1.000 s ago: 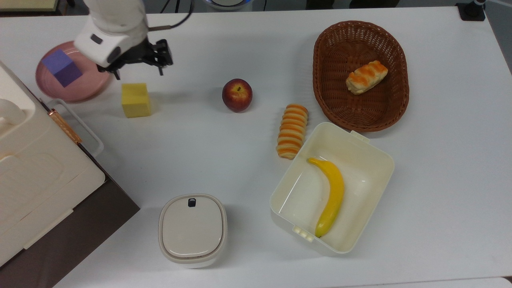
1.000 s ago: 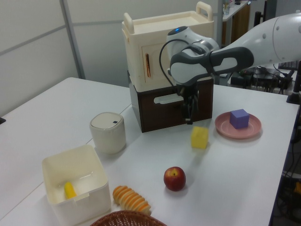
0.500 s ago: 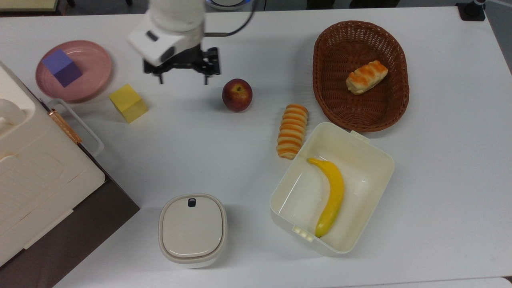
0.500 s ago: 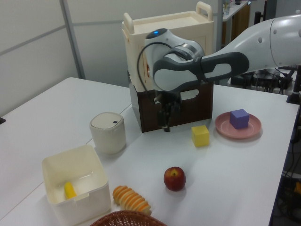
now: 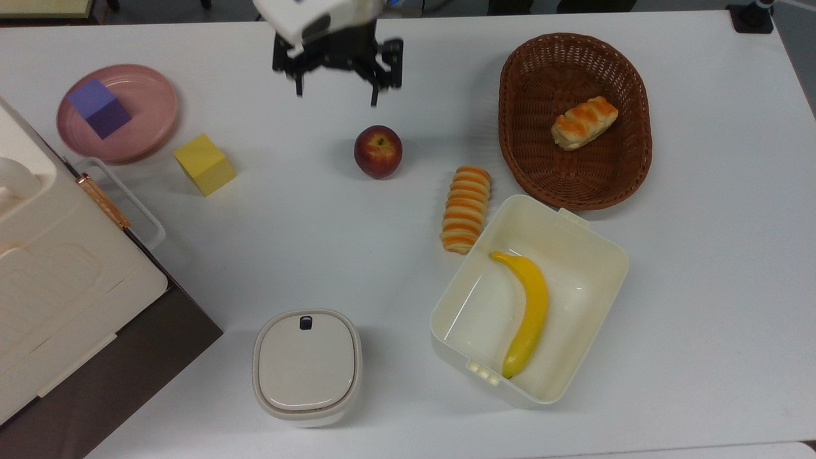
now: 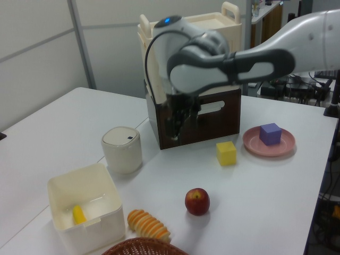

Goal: Put the yellow cube on the table
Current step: 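Open the gripper and withdraw it away from the yellow cube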

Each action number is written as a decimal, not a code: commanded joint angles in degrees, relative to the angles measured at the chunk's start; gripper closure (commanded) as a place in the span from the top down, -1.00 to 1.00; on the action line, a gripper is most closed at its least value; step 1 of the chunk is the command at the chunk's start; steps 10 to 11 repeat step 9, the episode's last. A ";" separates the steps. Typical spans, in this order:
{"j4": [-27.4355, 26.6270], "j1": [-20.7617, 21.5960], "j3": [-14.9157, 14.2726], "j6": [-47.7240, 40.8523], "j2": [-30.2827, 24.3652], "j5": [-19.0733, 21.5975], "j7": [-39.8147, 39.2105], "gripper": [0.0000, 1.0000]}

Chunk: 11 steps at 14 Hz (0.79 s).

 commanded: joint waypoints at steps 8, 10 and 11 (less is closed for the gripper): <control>-2.08 -10.41 7.92 -4.96 -7.14 2.74 -1.37 1.00; -1.99 -10.42 7.93 -5.75 -7.14 2.74 -1.98 1.00; -1.99 -10.42 7.93 -5.75 -7.14 2.74 -1.98 1.00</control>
